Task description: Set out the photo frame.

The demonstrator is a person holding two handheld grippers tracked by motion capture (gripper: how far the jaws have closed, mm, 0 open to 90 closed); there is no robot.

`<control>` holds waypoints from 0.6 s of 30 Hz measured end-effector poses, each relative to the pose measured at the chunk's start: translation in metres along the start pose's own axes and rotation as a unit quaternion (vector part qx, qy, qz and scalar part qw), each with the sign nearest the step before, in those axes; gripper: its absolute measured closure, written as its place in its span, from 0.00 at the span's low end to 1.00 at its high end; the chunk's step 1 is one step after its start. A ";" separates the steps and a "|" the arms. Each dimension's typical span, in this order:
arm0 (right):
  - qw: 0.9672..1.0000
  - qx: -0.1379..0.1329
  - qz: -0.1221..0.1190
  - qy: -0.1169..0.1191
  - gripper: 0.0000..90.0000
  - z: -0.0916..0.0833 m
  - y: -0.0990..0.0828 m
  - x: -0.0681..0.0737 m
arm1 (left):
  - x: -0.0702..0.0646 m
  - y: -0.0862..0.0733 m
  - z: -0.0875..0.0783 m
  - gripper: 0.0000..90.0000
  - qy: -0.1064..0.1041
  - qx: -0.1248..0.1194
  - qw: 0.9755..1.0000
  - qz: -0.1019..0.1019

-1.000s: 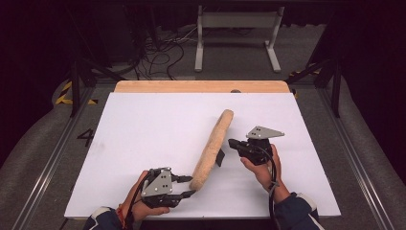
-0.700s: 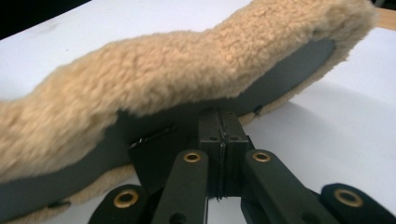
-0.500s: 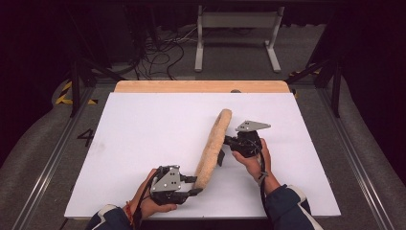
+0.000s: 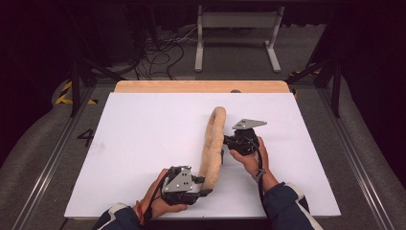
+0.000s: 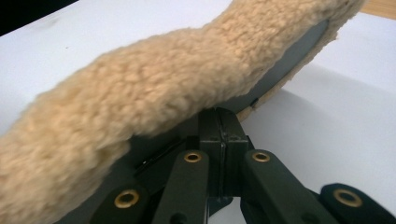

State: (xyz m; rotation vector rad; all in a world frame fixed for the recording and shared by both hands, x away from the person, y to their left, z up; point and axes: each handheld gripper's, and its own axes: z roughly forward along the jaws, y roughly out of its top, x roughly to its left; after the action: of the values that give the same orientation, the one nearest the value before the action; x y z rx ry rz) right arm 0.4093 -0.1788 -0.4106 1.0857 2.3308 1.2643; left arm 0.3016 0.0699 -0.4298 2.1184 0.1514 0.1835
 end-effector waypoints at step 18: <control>0.999 -0.050 0.000 -0.023 0.80 -0.064 0.010 0.020 | 0.003 -0.013 -0.011 0.76 -0.005 0.007 1.000 0.003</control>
State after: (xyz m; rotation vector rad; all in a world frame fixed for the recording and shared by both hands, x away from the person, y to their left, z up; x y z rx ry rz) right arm 0.3655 -0.1998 -0.3636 1.0723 2.2095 1.3261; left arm 0.3023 0.0862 -0.4345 2.1334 0.1418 0.1757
